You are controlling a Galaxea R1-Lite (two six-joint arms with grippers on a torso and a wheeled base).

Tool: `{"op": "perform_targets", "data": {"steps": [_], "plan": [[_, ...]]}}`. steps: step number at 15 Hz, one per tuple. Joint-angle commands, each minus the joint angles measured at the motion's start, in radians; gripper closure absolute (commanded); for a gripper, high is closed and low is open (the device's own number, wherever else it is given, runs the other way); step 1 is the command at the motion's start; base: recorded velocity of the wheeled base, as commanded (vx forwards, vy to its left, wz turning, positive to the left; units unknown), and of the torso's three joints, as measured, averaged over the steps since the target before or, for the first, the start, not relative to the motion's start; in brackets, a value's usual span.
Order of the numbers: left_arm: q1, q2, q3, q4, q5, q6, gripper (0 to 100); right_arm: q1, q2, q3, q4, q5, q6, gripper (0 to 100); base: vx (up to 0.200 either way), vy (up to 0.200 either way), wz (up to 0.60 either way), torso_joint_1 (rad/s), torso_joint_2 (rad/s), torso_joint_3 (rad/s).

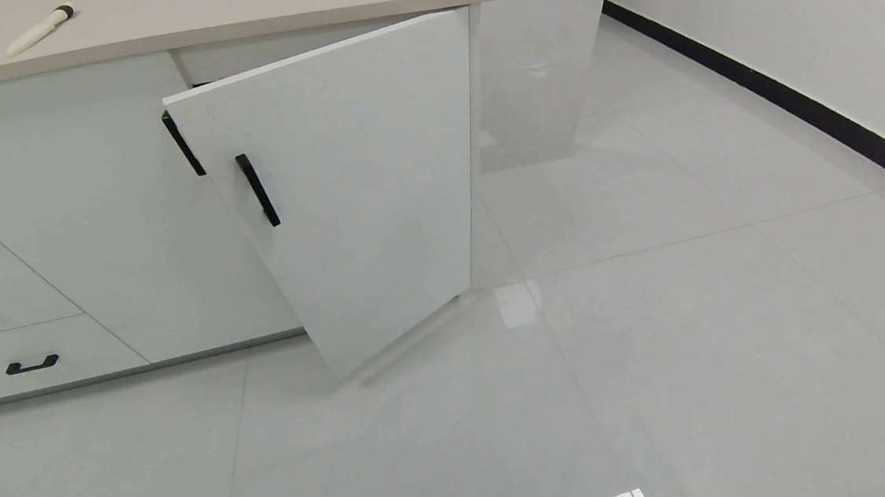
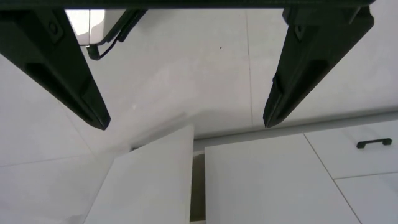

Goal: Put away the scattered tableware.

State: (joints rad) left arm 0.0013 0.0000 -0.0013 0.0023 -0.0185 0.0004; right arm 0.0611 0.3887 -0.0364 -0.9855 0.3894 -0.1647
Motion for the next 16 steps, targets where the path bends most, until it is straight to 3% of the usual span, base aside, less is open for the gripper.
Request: {"op": "perform_targets", "data": {"steps": [1, 2, 5, 11, 16], "plan": [[0.000, 0.000, 0.001, 0.001, 0.000, 0.000, 0, -0.058, -0.386, 0.036, 0.301, -0.001, -0.001, 100, 0.000, 0.000, 0.00, 0.000, 0.00, 0.000], [0.000, 0.002, 0.000, 0.001, 0.000, 0.000, 0, -0.058, -0.376, 0.036, 0.378, -0.033, 0.017, 100, 0.000, 0.000, 0.00, 0.000, 0.00, 0.000], [0.000, 0.002, 0.001, 0.001, 0.002, 0.006, 0, -0.058, -0.375, 0.036, 0.921, -0.218, 0.028, 100, 0.000, 0.000, 0.00, 0.000, 0.00, 0.000], [0.000, 0.000, 0.001, 0.001, 0.025, 0.009, 0, -0.060, -0.375, 0.036, 0.979, -0.303, 0.155, 100, 0.000, 0.167, 0.00, 0.003, 0.00, 0.004], [0.000, 0.000, 0.000, 0.001, 0.019, 0.001, 0, -0.060, -0.375, 0.036, 0.982, -0.316, 0.160, 100, 0.000, 0.000, 0.00, 0.000, 0.00, 0.000]]}}
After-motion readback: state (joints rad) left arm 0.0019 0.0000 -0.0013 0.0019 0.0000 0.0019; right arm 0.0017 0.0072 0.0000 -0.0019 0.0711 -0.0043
